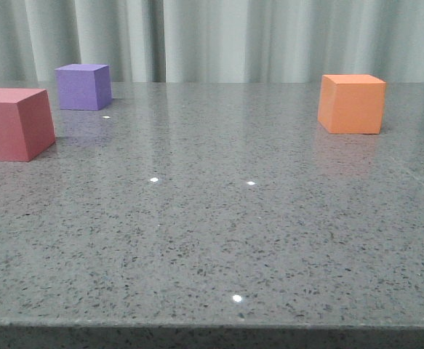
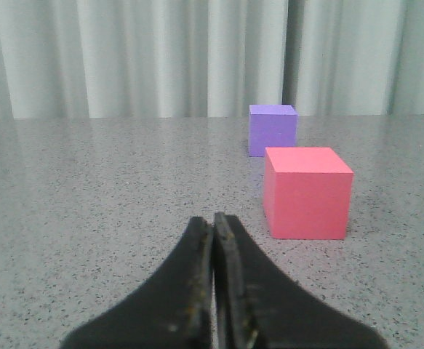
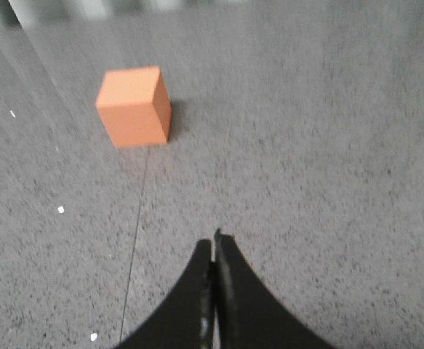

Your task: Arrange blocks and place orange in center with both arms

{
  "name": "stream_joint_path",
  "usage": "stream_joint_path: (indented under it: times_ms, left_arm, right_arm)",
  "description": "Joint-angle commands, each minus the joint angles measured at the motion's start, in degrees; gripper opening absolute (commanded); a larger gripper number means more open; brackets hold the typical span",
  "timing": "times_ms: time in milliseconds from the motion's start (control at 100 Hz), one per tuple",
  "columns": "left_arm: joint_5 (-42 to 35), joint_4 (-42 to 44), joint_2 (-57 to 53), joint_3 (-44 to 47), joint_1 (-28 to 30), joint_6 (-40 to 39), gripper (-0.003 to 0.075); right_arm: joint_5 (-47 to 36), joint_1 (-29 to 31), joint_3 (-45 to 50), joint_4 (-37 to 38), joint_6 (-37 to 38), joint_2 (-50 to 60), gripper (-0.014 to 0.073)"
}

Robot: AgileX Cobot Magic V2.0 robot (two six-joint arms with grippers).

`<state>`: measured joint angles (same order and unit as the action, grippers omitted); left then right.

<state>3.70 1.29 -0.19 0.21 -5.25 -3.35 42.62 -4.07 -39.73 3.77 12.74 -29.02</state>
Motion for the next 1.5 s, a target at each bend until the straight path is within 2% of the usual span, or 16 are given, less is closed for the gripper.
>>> stream_joint_path:
  times_ms: [0, 130, 300, 380, 450, 570, 640, 670, 740, 960, 1080, 1281, 1491]
  left_arm:
    - [-4.5, -0.05, -2.06, 2.31, 0.11, -0.66, -0.002]
    - [-4.5, -0.05, -2.06, 2.31, 0.11, -0.66, -0.002]
    - [-4.5, -0.05, -2.06, 2.31, 0.11, -0.66, -0.002]
    - [-4.5, -0.05, -2.06, 2.31, 0.11, -0.66, -0.002]
    - [-4.5, -0.05, -2.06, 2.31, 0.11, -0.66, -0.002]
    - [-4.5, -0.05, -2.06, 2.31, 0.11, -0.66, -0.002]
    - [-4.5, -0.05, -2.06, 2.31, 0.11, -0.66, -0.002]
    - [-4.5, -0.05, -2.06, 2.31, 0.11, -0.66, -0.002]
    - [-4.5, -0.05, -2.06, 2.31, 0.11, -0.66, -0.002]
    - [-4.5, -0.05, -2.06, 2.31, 0.11, -0.66, -0.002]
    - [-4.5, -0.05, -2.06, 2.31, 0.11, -0.66, -0.002]
    - [-4.5, -0.05, -2.06, 2.31, 0.11, -0.66, -0.002]
    - [-4.5, -0.05, -2.06, 2.31, 0.11, -0.66, -0.002]
  right_arm:
    - [0.45, 0.4, -6.1, 0.13, -0.4, -6.24, -0.0069]
    - [0.32, 0.4, -10.23, 0.07, -0.4, -13.03, -0.0069]
    - [-0.03, 0.4, -11.04, 0.07, -0.4, -17.64, -0.006]
    - [0.58, 0.4, -11.04, 0.02, -0.4, -18.99, 0.0004]
    - [1.05, 0.4, -11.04, 0.02, -0.4, -19.62, 0.013]
    - [2.12, 0.4, -11.04, 0.02, -0.4, -19.73, 0.0464]
    - [2.28, 0.4, -11.04, 0.02, -0.4, -19.73, 0.0631]
    - [2.15, 0.4, -11.04, 0.02, -0.4, -19.73, 0.0671]
    - [1.89, 0.4, -11.04, 0.02, -0.4, -19.73, 0.0642]
    - [-0.03, 0.16, -11.29, -0.9, -0.46, -20.48, 0.0634]
    - [-1.23, -2.09, -13.68, -1.21, -0.46, -23.42, 0.0634]
    - [-3.83, -7.64, -21.34, -1.2, -0.46, -33.72, 0.0634]
    - [-3.88, -8.12, -31.75, -1.2, -0.46, -46.54, 0.0634]
